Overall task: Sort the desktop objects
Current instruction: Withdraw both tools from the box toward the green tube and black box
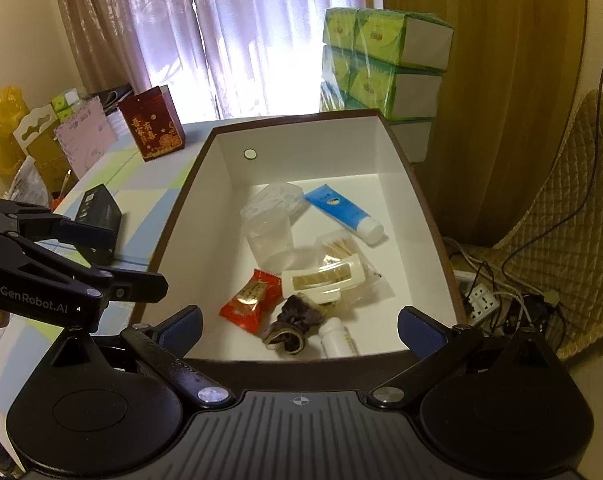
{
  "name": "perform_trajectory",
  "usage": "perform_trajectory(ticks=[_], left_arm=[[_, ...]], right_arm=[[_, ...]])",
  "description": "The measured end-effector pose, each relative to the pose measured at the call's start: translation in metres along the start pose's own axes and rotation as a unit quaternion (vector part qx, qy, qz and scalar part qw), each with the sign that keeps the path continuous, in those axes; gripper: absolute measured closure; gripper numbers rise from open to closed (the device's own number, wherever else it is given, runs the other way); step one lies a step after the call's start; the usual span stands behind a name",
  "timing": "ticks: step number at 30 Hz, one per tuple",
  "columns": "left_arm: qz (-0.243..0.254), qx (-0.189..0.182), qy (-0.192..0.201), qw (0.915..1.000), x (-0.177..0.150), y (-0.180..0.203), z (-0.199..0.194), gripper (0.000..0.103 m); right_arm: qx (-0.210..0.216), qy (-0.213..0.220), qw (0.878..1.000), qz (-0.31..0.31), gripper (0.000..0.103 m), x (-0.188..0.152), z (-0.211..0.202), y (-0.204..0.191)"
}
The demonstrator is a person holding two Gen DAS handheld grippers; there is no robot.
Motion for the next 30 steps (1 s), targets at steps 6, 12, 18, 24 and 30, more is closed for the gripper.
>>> perform_trajectory(ticks=[6,12,18,24,30], left_arm=[[-0.003,-0.002,0.001,1.0,-0.014,-0.002,-0.012,0.018],[-0.009,-0.004,0.001,1.0,-0.034,-0.007,-0.028,0.018],[-0.015,-0.002,-0.002,0.9999,-0.056,-0.018,-0.046,0.018],[-0.021,0.0,-0.008,0.9997,-0.077,-0.033,-0.059,0.018],[-0.03,0.01,-0.021,0.9993,-0.098,-0.055,-0.067,0.018]], right_arm=[[-0.003,0.001,1.0,0.002,0.002,-0.01,-0.008,-0.011],[0.0,0.004,1.0,0.01,0.002,-0.021,-0.017,-0.029],[0.005,0.005,1.0,0.023,0.002,-0.034,-0.023,-0.052],[0.013,0.005,0.999,0.033,0.002,-0.044,-0.027,-0.076],[0.019,0.003,0.999,0.04,0.002,-0.051,-0.024,-0.101]])
Point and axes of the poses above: each gripper's, at about its wrist camera, not at the fingertips, and z roughly the way its jaws point, y to its right, x to its top, the point moved 6 cm from there along z, roughly the way its jaws point, and after that the axes turned 11 degrees about z, right-handed, at the moved point
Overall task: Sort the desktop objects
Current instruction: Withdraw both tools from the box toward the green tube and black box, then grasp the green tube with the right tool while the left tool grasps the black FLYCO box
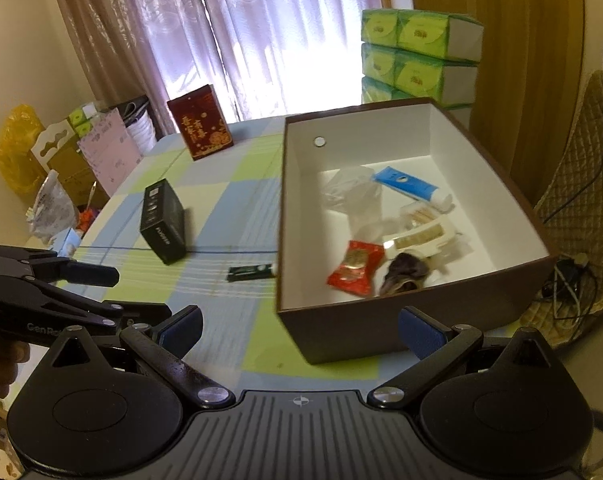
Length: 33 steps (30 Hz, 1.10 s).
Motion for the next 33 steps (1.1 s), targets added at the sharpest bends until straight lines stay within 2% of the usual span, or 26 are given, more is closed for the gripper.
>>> perform_trajectory(ticks=[11,19,25,33], left_arm=[[-0.024,0.029,-0.011,0.9992,-0.026,-0.062,-0.009,0.018],[-0.035,0.049,-0.015,0.9981,-0.037,-0.109,-0.011,0.018],[-0.042,0.057,-0.022,0.9972,-0.042,-0.14,-0.004,0.018],[-0.052,0.066,-0.037,0.9958,-0.046,-0.175,0.016,0.018]], right_arm=[[0.02,0.029,0.999,-0.015,0.002,0.003,0.014,-0.058],[0.033,0.028,0.999,-0.025,0.002,0.004,0.042,-0.097],[0.022,0.022,0.999,-0.02,0.002,0.004,0.075,-0.116],[-0.025,0.018,0.999,-0.013,0.002,-0.008,0.133,-0.118]])
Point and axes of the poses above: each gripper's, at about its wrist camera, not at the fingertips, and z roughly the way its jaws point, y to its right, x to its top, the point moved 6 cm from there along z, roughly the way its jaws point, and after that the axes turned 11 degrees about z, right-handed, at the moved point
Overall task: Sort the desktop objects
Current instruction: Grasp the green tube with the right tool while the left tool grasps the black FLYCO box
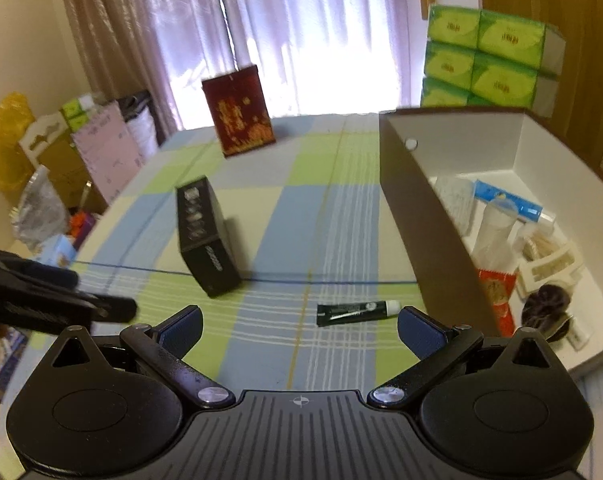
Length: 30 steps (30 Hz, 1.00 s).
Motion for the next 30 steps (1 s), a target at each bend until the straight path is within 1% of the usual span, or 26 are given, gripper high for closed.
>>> perform_trajectory(ticks=[3,11,13,17,21,27,28,30], left_arm=[[-0.004,0.002,-0.007,1.0,0.002,-0.009,0.01,0.018],[-0.005,-0.002,-0.022,0.9997,0.008,-0.02,0.034,0.018],[-0.006,-0.002,-0.026,0.9996,0.009,-0.023,0.039,0.018],[-0.01,0.0,-0.035,0.9993,0.012,-0.029,0.05,0.018],[-0.012,0.001,-0.04,0.9991,0.014,-0.033,0.058,0.018],[-0.016,0.001,-0.047,0.9988,0.015,-0.036,0.066,0.018],[-0.017,0.001,-0.047,0.9987,0.015,-0.036,0.066,0.018],[-0.02,0.002,-0.049,0.9986,0.014,-0.038,0.067,0.018]], right_arm=[[-0.02,-0.007,1.0,0.003,0.002,-0.009,0.027,0.004],[-0.081,-0.002,0.997,0.008,0.002,-0.023,0.081,0.025],[-0.084,-0.001,0.996,0.011,0.002,-0.024,0.089,0.031],[-0.093,0.005,0.996,-0.003,0.002,-0.025,0.105,0.031],[-0.107,0.02,0.994,-0.012,0.002,-0.023,0.116,0.03],[-0.108,0.021,0.994,0.004,0.002,-0.017,0.132,0.033],[-0.104,0.021,0.994,0.003,0.003,-0.017,0.133,0.032],[-0.093,0.022,0.995,-0.012,0.012,-0.015,0.133,0.03]])
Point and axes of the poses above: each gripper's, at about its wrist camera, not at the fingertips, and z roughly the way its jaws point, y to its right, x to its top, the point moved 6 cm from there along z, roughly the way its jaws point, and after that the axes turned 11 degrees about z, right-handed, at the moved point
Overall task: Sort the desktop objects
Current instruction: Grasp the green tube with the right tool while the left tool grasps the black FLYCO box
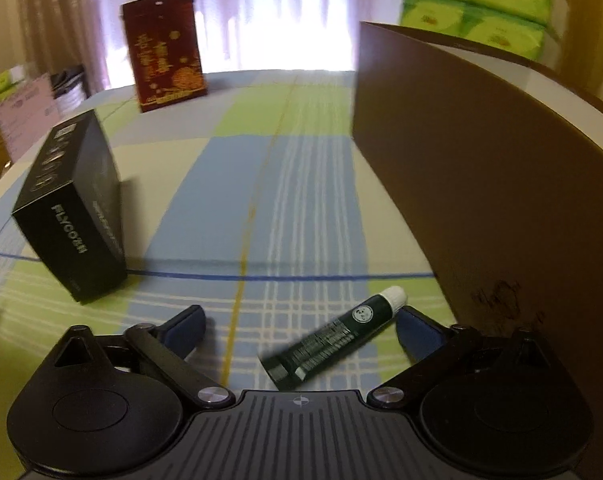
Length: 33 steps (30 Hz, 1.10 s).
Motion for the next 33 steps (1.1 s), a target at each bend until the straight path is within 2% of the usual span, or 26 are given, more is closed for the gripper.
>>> perform_trajectory(ticks=[5,6,8,9,11,17,23,26,29,31,33], left_arm=[[-0.005,0.003,-0.006,1.0,-0.003,-0.004,0.004,0.018],[-0.006,0.002,-0.007,1.0,-0.003,-0.004,0.004,0.018],[-0.007,0.001,-0.005,1.0,-0.002,-0.003,0.004,0.018],[-0.007,0.0,-0.003,1.0,-0.001,-0.003,0.003,0.018],[-0.008,-0.003,0.003,1.0,0.001,-0.002,0.001,0.018],[-0.02,-0.029,0.035,0.9987,0.018,0.0,-0.014,0.018],[-0.041,-0.044,0.073,0.9955,0.056,0.003,-0.016,0.015],[-0.047,-0.048,0.067,0.9954,0.079,0.007,0.001,0.014],[-0.037,-0.025,0.034,0.9984,0.093,0.01,0.029,0.015],[-0.024,-0.01,0.008,0.9996,0.096,0.013,0.046,0.021],[-0.007,-0.009,-0.009,0.9999,0.096,0.016,0.057,0.033]], right_arm=[[0.025,-0.003,0.999,-0.032,0.048,0.004,-0.003,-0.008],[0.029,-0.005,0.999,-0.038,0.052,0.003,-0.004,-0.01],[0.038,-0.011,0.998,-0.047,0.07,0.002,-0.007,-0.013],[0.04,-0.014,0.998,-0.051,0.074,0.001,-0.007,-0.015],[0.043,-0.021,0.997,-0.056,0.09,0.0,-0.008,-0.016],[0.044,-0.033,0.997,-0.061,0.09,-0.007,-0.018,-0.011],[0.043,-0.035,0.996,-0.063,0.09,-0.013,-0.028,-0.008],[0.044,-0.038,0.997,-0.06,0.09,-0.013,-0.03,-0.006],[0.043,-0.039,0.997,-0.058,0.09,-0.014,-0.032,-0.003],[0.043,-0.041,0.997,-0.053,0.09,-0.014,-0.033,0.0],[0.043,-0.041,0.997,-0.049,0.09,-0.014,-0.035,0.003]])
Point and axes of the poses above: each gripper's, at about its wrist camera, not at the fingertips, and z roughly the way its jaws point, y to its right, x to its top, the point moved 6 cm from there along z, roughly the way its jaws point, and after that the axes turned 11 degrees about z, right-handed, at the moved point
